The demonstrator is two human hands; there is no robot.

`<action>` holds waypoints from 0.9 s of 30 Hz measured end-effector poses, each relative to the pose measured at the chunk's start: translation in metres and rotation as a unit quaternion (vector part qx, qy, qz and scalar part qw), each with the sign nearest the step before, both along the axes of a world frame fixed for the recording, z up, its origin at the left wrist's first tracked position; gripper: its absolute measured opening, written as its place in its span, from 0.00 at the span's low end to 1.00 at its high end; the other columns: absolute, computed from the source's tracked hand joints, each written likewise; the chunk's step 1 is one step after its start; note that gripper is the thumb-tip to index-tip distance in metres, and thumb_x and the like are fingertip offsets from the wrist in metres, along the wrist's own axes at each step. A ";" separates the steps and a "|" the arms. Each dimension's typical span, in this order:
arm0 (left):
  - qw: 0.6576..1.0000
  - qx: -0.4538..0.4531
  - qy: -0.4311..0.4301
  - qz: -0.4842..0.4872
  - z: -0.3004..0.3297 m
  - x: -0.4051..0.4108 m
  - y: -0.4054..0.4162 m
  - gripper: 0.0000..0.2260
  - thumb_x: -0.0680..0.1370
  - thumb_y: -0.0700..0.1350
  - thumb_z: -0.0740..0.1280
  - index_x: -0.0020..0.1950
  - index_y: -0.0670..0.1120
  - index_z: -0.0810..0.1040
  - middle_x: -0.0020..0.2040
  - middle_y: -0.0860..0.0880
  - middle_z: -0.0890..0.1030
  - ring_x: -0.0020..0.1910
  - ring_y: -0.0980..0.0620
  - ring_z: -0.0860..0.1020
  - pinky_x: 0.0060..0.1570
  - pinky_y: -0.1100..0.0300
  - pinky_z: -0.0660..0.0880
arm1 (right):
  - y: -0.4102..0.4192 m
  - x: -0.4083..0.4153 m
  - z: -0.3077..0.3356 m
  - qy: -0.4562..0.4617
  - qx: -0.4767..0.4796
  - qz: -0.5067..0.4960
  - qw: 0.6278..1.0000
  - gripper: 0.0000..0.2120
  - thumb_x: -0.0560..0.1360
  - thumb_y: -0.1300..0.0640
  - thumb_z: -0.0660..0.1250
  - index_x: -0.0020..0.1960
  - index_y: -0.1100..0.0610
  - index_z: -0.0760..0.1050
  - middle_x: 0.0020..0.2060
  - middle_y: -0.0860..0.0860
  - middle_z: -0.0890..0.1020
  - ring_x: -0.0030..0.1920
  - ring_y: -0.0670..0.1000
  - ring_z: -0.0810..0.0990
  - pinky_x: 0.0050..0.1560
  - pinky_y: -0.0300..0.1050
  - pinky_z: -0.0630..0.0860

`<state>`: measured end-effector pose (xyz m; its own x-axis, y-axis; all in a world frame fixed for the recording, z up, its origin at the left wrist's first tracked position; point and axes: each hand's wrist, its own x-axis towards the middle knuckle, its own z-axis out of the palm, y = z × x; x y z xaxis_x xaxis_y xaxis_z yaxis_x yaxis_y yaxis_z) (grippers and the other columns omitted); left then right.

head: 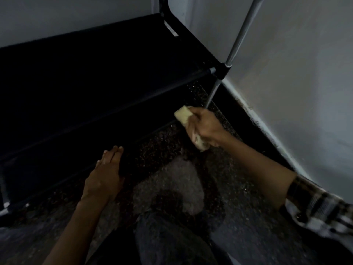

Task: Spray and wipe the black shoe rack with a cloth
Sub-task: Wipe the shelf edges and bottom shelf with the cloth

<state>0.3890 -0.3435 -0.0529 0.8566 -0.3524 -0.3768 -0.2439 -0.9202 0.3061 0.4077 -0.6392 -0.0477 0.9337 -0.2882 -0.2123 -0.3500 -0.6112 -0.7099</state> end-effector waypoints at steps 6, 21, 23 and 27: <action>1.000 0.000 -0.005 -0.002 -0.004 0.000 -0.001 0.37 0.77 0.45 0.65 0.77 0.48 0.44 0.78 0.49 0.46 0.77 0.47 0.45 0.74 0.54 0.49 | 0.027 -0.006 0.005 -0.010 -0.034 -0.040 0.999 0.14 0.78 0.56 0.60 0.62 0.52 0.77 0.58 0.55 0.80 0.60 0.56 0.77 0.58 0.41 0.70; 1.000 -0.009 0.012 -0.002 -0.008 0.002 0.004 0.37 0.77 0.46 0.65 0.77 0.49 0.43 0.78 0.51 0.45 0.77 0.50 0.44 0.74 0.55 0.47 | 0.002 0.003 -0.004 0.029 -0.006 -0.004 1.000 0.16 0.79 0.55 0.60 0.65 0.50 0.74 0.63 0.55 0.77 0.63 0.57 0.75 0.65 0.49 0.69; 1.000 -0.005 0.031 -0.003 -0.005 0.004 0.004 0.38 0.76 0.47 0.66 0.77 0.49 0.42 0.78 0.51 0.44 0.77 0.50 0.43 0.74 0.53 0.47 | 0.001 0.004 -0.009 0.021 -0.012 -0.053 0.998 0.16 0.78 0.53 0.60 0.64 0.48 0.75 0.62 0.55 0.78 0.62 0.58 0.76 0.64 0.49 0.71; 0.998 0.022 0.061 -0.018 0.012 0.005 0.004 0.40 0.77 0.49 0.65 0.76 0.50 0.38 0.78 0.52 0.41 0.77 0.50 0.43 0.73 0.48 0.46 | 0.027 0.001 -0.002 0.042 0.023 -0.082 0.995 0.16 0.79 0.54 0.59 0.66 0.50 0.74 0.63 0.55 0.77 0.62 0.58 0.75 0.63 0.46 0.71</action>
